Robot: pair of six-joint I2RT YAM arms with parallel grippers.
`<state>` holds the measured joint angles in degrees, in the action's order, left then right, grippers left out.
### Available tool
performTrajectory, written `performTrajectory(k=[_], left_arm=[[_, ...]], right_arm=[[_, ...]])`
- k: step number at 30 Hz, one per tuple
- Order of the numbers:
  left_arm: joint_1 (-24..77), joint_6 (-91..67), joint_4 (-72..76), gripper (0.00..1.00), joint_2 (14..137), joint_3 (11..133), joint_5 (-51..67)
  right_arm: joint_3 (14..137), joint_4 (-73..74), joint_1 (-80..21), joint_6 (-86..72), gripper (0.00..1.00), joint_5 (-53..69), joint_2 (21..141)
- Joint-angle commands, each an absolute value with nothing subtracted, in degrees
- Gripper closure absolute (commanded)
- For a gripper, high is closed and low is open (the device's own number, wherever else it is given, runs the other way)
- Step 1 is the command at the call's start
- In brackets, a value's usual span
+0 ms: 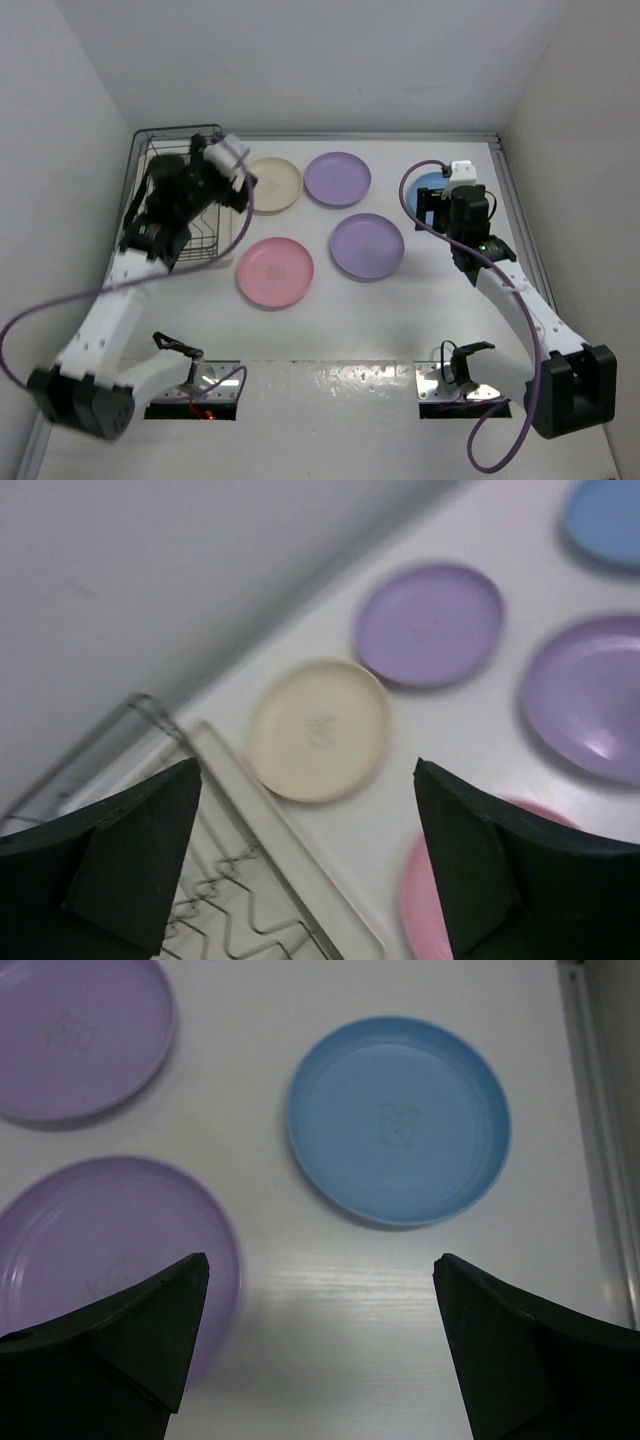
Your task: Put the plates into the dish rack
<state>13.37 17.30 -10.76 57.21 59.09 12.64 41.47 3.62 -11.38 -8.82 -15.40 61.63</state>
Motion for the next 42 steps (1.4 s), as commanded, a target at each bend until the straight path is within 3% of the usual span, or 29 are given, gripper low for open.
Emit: performTrajectory(k=[1,3,6,10,16,23,25,28,29,31,32,42], left_arm=[[18.2,16.4,-38.6,0.10,75.2,76.0,21.5],[20.8,19.7,-52.4,0.20,91.2,83.5,22.1],[21.4,23.0,-59.4,0.25,105.6,92.7,20.9],[18.8,19.4,-61.5,0.35,115.7,99.0,19.6],[17.6,19.1,-48.7,0.31,111.9,89.1,11.9],[14.8,20.1,-43.8,0.35,112.5,78.1,13.5],[14.2,20.8,-43.2,0.40,113.0,76.0,14.2],[14.2,20.8,-41.4,0.62,112.5,74.9,14.2],[14.2,20.8,-40.9,0.79,111.9,74.9,14.2],[14.2,19.6,-41.4,0.96,111.0,77.5,14.2],[14.2,19.0,-41.4,1.00,110.3,78.8,14.2],[18.9,13.4,-58.0,1.00,106.3,112.4,8.5]], right_arm=[[43.6,12.1,-12.2,-12.5,0.06,-11.0,63.8],[43.2,12.2,-12.8,-12.7,0.06,-9.1,63.5],[41.2,11.9,-14.3,-13.2,0.05,-7.8,62.2],[37.9,11.3,-16.3,-13.1,0.05,-7.6,58.6],[34.4,11.5,-18.3,-13.2,0.05,-6.9,53.4],[33.3,12.1,-19.6,-14.1,0.05,-7.1,52.5],[34.1,12.3,-19.7,-13.4,0.05,-7.3,52.6],[35.7,12.8,-20.5,-12.9,0.05,-7.6,53.2],[35.9,13.0,-20.6,-12.7,0.05,-7.7,53.7],[37.0,13.3,-21.0,-12.4,0.06,-8.2,54.0],[37.4,13.4,-21.5,-12.0,0.06,-8.3,54.1],[39.5,12.6,-24.6,-10.1,0.08,-10.3,55.4]])
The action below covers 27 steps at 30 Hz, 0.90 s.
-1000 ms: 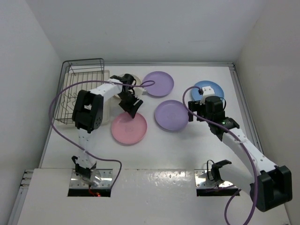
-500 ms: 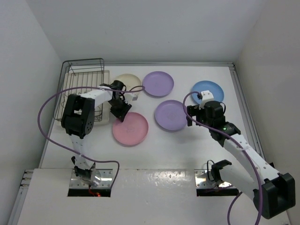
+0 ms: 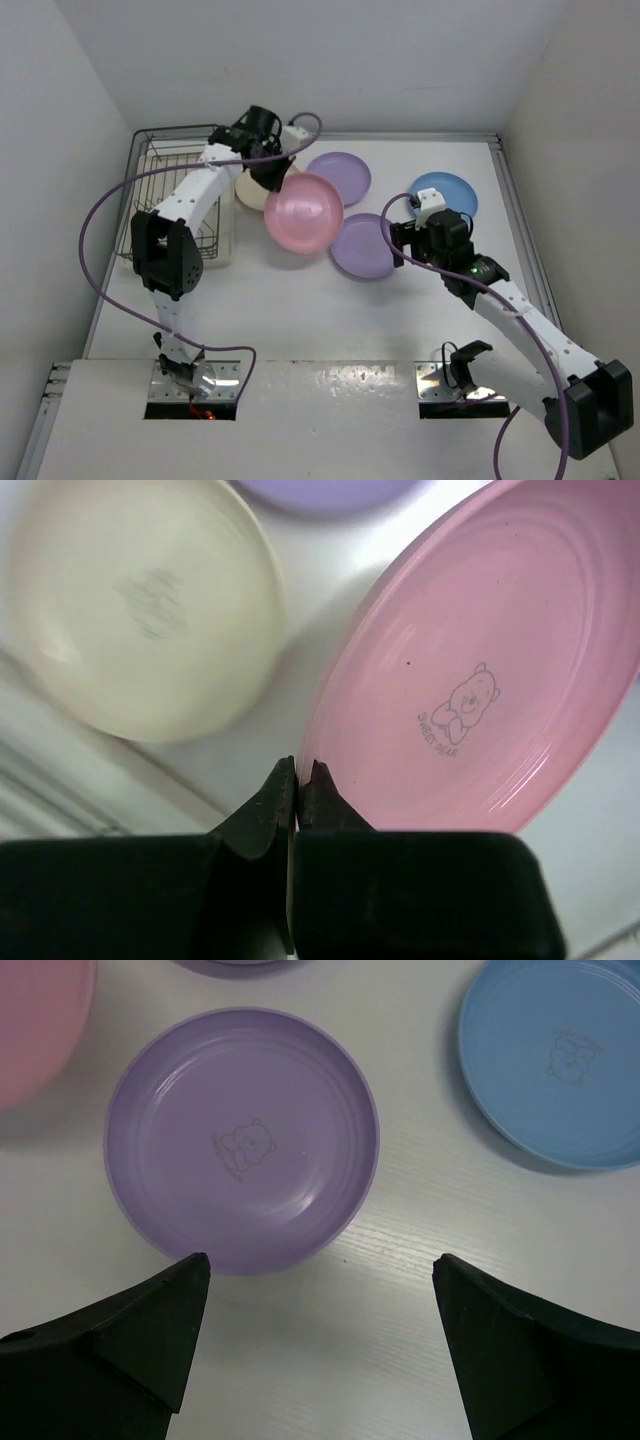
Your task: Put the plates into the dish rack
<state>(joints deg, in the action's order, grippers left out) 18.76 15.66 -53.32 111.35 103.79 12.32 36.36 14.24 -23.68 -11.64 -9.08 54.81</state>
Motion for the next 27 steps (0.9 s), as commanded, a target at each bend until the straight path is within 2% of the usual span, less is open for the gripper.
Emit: performTrajectory(k=[1,3,7,12,18,21,24,27], left_arm=[[18.9,13.4,-58.0,1.00,105.3,113.9,6.4],[17.2,13.4,-57.4,1.00,103.1,117.1,-1.2],[7.4,13.4,-54.6,1.00,97.8,119.8,-17.2],[-4.6,13.4,-46.9,1.00,87.0,108.2,-31.5],[-15.9,11.1,-41.1,1.00,81.7,98.9,-35.5],[-17.2,9.5,-40.0,1.00,81.1,97.4,-34.7],[-17.9,6.3,-35.7,1.00,81.1,92.0,-42.6],[-18.5,7.0,-31.8,1.00,81.1,87.9,-43.7]], right_arm=[[40.0,12.1,-25.0,-9.8,0.08,-10.3,55.8],[41.1,11.8,-25.6,-9.2,0.08,-10.5,56.4],[42.3,10.5,-27.3,-9.1,0.08,-10.1,57.7],[45.3,9.6,-31.0,-8.4,0.09,-10.6,61.7],[51.7,9.3,-34.8,-5.3,0.10,-12.2,69.0],[53.5,9.0,-36.4,-4.1,0.10,-12.6,71.2],[55.0,9.2,-37.8,-2.6,0.10,-12.6,72.9],[57.0,10.6,-37.9,-1.0,0.10,-12.5,74.3]])
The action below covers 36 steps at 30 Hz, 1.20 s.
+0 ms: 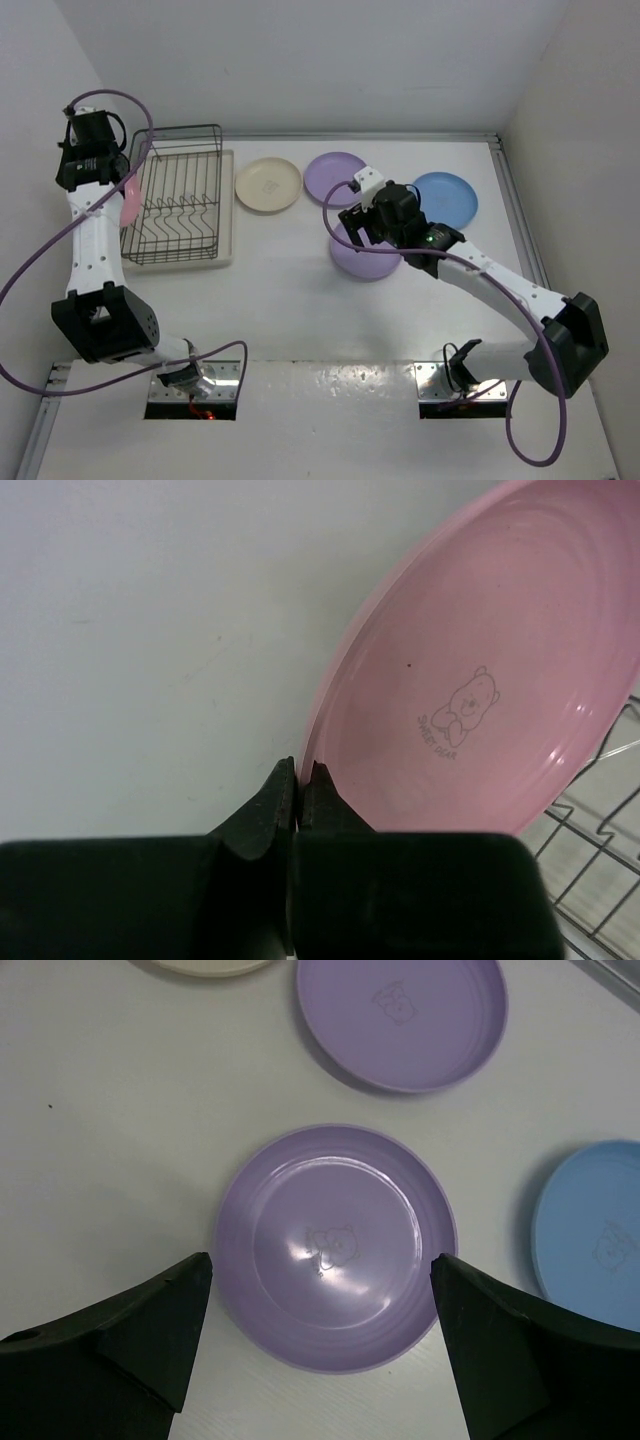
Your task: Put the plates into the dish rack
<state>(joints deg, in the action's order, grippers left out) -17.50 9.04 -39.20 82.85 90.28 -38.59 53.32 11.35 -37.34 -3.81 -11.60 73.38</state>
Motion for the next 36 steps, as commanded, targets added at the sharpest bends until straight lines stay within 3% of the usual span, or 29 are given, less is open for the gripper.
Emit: performTrajectory(k=[1,25,28,32,36], left_arm=[[-18.5,7.7,-30.4,1.00,81.1,86.7,-43.7],[-13.4,19.6,-11.5,1.00,79.8,65.9,-43.1],[-13.4,20.1,-11.5,1.00,79.8,65.4,-43.7],[-12.9,19.4,-15.4,1.00,79.3,65.4,-42.7],[-12.3,16.8,-20.8,0.90,79.3,66.5,-41.0]], right_arm=[[57.7,10.8,-37.9,-0.6,0.10,-12.4,74.3],[55.2,12.2,-38.2,-1.8,0.10,-17.1,69.9],[55.4,13.2,-38.2,-4.1,0.05,-18.1,70.3],[57.7,16.9,-32.6,-13.4,0.00,-17.1,72.5],[59.6,21.2,-24.0,-22.6,0.00,-11.4,74.9]])
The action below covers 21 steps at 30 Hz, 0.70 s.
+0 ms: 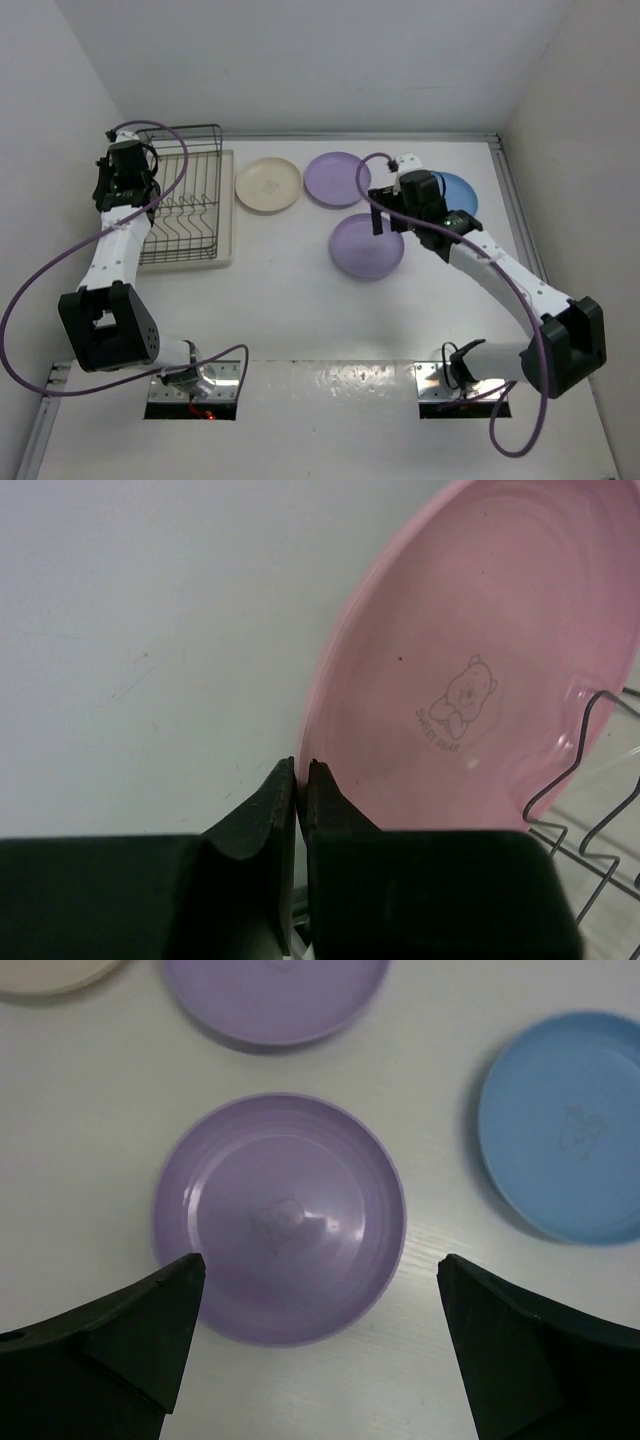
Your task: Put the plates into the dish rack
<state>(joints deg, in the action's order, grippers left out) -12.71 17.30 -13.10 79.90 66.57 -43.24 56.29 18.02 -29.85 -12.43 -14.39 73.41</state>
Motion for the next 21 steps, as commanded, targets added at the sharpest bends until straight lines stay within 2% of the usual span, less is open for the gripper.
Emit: performTrajectory(k=[1,7,9,13,14,17,20,21], left_arm=[[-12.3,16.1,-21.4,0.90,78.8,66.5,-41.0],[-11.8,15.6,-22.1,0.89,78.2,64.3,-38.8],[-11.8,14.9,-22.1,0.85,78.2,63.7,-38.8],[-10.7,14.9,-23.3,0.64,76.8,63.7,-36.2],[-10.1,14.9,-23.9,0.55,76.8,63.7,-36.2],[-9.6,14.9,-24.8,0.36,76.3,65.0,-35.6],[-9.6,14.3,-27.4,0.22,76.8,67.4,-35.6],[-9.6,13.8,-28.7,0.21,76.8,68.4,-35.6]], right_arm=[[60.2,22.5,-22.4,-25.5,0.00,-9.9,75.8],[59.3,21.5,-10.0,-34.5,0.00,-6.1,78.2],[58.6,19.9,-8.0,-34.9,0.00,-5.4,78.7],[58.6,18.5,-7.0,-32.6,0.00,-7.9,79.2],[58.7,17.8,-6.8,-32.8,0.00,-8.4,79.9],[59.1,17.9,-2.7,-35.8,0.00,-6.2,81.3],[59.2,17.0,-0.3,-39.6,0.00,-3.6,82.5],[58.8,16.2,1.7,-40.2,0.00,-4.0,83.4]])
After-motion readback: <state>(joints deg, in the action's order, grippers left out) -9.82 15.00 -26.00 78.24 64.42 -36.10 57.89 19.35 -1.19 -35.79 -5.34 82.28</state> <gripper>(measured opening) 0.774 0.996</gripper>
